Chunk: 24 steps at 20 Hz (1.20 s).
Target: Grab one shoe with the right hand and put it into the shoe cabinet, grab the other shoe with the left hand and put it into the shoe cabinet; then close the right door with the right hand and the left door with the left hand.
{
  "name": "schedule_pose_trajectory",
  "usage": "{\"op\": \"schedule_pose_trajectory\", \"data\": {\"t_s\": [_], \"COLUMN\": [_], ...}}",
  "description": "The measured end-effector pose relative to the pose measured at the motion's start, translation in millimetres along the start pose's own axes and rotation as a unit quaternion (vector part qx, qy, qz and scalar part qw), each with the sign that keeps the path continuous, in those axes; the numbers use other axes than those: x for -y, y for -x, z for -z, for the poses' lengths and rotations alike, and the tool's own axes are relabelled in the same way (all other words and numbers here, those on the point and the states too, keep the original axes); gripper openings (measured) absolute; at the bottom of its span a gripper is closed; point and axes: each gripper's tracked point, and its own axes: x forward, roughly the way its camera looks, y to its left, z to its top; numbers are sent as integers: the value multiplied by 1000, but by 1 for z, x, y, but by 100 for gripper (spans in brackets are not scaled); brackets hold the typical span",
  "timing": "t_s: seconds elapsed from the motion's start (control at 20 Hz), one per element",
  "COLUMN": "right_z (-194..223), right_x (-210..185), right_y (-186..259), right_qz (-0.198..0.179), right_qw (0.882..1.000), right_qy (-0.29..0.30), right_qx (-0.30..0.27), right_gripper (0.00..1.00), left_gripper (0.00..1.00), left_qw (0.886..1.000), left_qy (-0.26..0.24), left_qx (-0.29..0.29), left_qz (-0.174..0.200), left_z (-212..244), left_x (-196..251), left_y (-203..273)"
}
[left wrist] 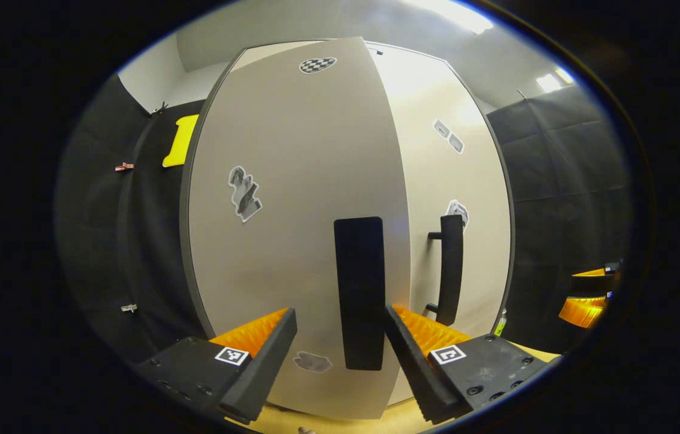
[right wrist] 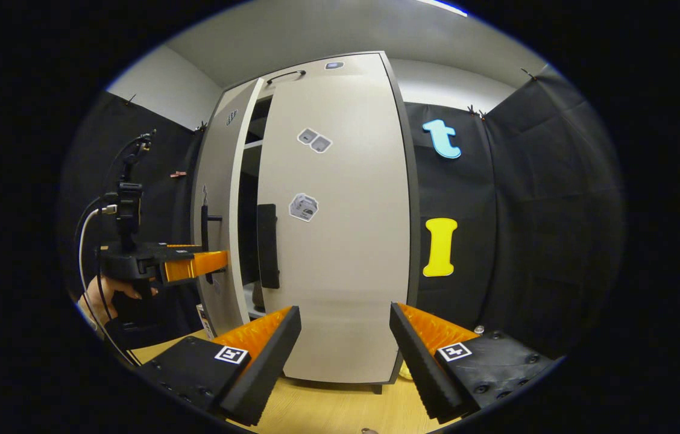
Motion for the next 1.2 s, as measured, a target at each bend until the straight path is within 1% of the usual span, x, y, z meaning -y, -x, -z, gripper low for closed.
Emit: {"op": "schedule_pose_trajectory", "data": {"t_s": [0.2, 0.4, 0.5, 0.65, 0.8, 0.95, 1.2], "right_z": [-9, -14, -14, -17, -19, -23, -29], "right_x": [-19, -40, -51, -64, -75, -77, -82], "right_y": [13, 29, 37, 53, 68, 72, 91], "right_qz": [-5, -7, -6, -1, 8, 16, 22], "right_qw": [1000, 1000, 1000, 1000, 1000, 999, 999], "right_qy": [4, 6, 10, 14, 15, 22, 17], "right_qx": [11, 16, 16, 19, 23, 26, 33], "right_gripper": [98, 98, 98, 98, 98, 98, 98], "left_gripper": [94, 94, 94, 94, 94, 94, 94], "left_qw": [1000, 999, 999, 999, 999, 999, 999], "left_qy": [3, 32, 29, 24, 19, 19, 11], "left_qx": [-5, -4, 5, -4, -5, -2, 6], "left_qz": [11, 18, 23, 23, 28, 36, 44], "left_z": [4, 7, 5, 13, 16, 16, 10], "left_x": [1, -7, -16, -31, -39, -40, -35], "left_y": [44, 101, 124, 153, 169, 178, 181]}}
